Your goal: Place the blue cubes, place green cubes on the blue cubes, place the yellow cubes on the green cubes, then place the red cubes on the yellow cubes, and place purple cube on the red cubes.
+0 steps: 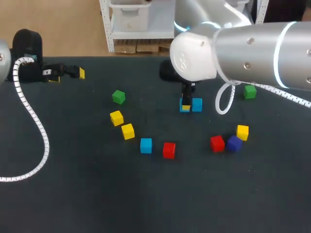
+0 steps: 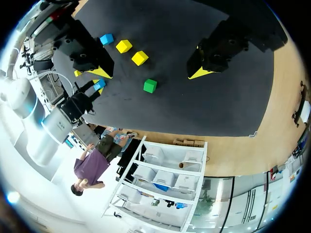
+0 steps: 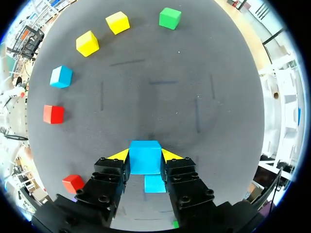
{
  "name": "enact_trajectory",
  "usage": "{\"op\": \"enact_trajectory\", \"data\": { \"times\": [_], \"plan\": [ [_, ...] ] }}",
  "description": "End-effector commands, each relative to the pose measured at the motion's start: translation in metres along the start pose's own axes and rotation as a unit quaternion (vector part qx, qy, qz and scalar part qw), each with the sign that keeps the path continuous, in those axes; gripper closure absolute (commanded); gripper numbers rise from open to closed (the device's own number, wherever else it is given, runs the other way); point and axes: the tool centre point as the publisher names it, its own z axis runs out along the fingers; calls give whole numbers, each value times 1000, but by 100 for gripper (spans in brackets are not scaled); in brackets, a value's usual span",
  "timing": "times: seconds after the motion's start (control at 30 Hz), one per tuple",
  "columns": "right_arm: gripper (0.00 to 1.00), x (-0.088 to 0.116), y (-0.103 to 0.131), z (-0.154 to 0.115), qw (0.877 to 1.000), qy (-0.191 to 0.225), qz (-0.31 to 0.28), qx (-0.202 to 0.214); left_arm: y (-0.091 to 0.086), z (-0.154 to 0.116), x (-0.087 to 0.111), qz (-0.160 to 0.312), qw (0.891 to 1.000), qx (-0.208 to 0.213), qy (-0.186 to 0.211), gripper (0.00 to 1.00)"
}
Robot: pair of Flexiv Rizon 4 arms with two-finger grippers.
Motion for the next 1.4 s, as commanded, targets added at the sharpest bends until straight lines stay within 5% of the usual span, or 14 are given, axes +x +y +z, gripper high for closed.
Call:
{"op": "enact_trajectory", "data": {
  "times": [0.03, 1.27, 1.4],
  "plan": [
    [100, -1, -5, 0, 1000, 1, 1, -4, 4, -1, 2, 2, 1000, 8, -3, 0],
    [93, 0, -9, 11, 1000, 10, 2, -11, 4, -1, 2, 2, 1000, 8, -3, 0],
    [81, 1, -9, 11, 1000, 11, 3, -11, 4, -1, 2, 2, 1000, 8, -3, 0]
  ]
}}
